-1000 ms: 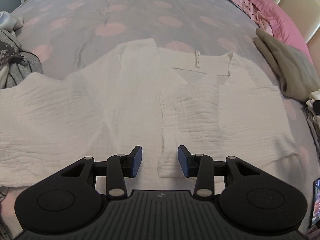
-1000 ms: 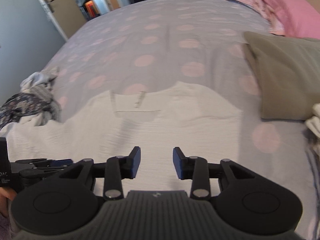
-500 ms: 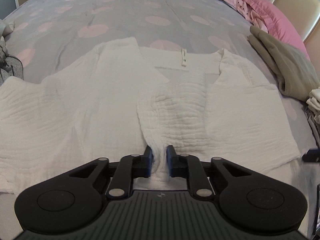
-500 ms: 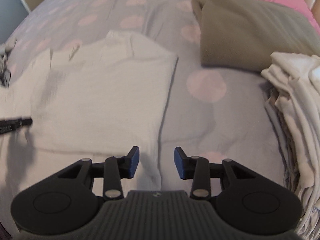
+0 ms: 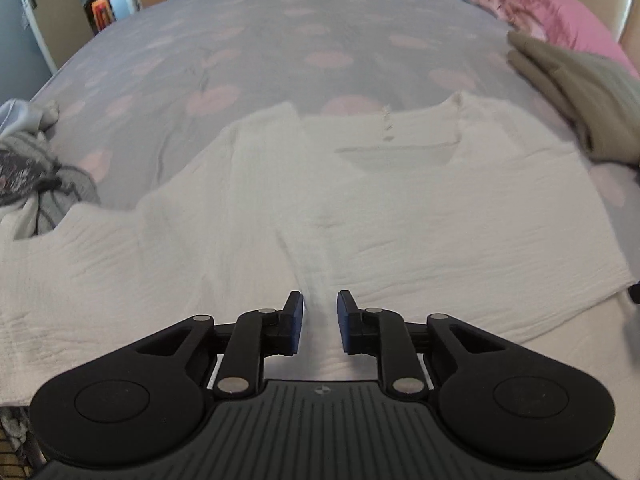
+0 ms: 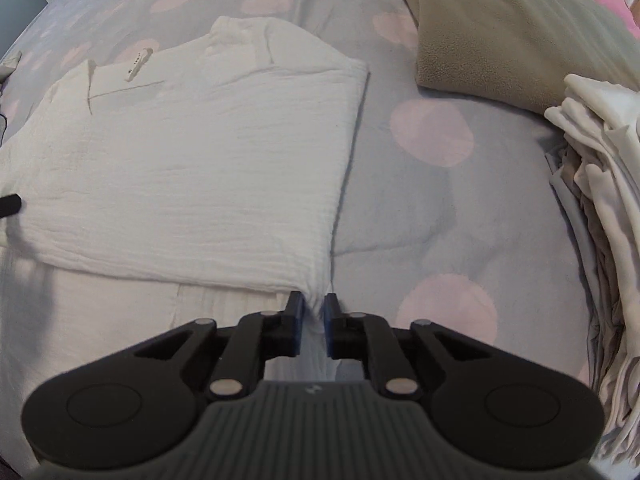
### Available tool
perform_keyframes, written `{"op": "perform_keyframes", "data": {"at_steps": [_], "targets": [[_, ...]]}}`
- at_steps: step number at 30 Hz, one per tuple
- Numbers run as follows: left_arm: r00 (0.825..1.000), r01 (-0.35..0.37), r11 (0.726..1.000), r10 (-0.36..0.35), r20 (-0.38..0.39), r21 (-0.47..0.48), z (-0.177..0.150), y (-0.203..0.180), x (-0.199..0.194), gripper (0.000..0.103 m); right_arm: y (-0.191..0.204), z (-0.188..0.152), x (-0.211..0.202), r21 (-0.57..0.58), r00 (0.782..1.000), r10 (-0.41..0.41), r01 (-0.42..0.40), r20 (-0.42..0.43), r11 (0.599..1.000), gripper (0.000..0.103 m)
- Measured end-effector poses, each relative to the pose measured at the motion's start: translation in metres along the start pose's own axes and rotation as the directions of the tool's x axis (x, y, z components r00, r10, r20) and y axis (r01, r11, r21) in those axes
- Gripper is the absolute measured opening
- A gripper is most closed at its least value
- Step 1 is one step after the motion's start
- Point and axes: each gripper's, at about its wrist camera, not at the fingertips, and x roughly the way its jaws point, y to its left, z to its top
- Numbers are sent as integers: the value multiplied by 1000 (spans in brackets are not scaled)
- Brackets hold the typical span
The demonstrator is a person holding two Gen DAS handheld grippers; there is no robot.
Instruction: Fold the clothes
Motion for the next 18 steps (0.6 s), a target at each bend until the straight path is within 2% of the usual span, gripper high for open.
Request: {"op": "perform_keyframes", "data": {"at_steps": [2,7,11,13,18], "targets": [[1000,-21,1000,21,-22,-8,-2,11,1,18,-3,-1,-2,12,1000,-2,2,-20,1000,17],[997,-79,994,78,-15,-73,1,44,-20,19,-6,-3,-11,14,999,-25,25,-30,1000,17],[989,-142,985,145,22,-98,4,73,-50,31,0,1,-19,13,1000,-26,26,-11,1000,22],[984,-167,978,174,50,-122,5,92,-67,39,6,1,-23,6,1000,-20,20,-7,1000,24],[958,-258,953,274,84,-158,1,145,-108,39,25,-2,-33,-51,1000,-3,3,6,999,28]]}}
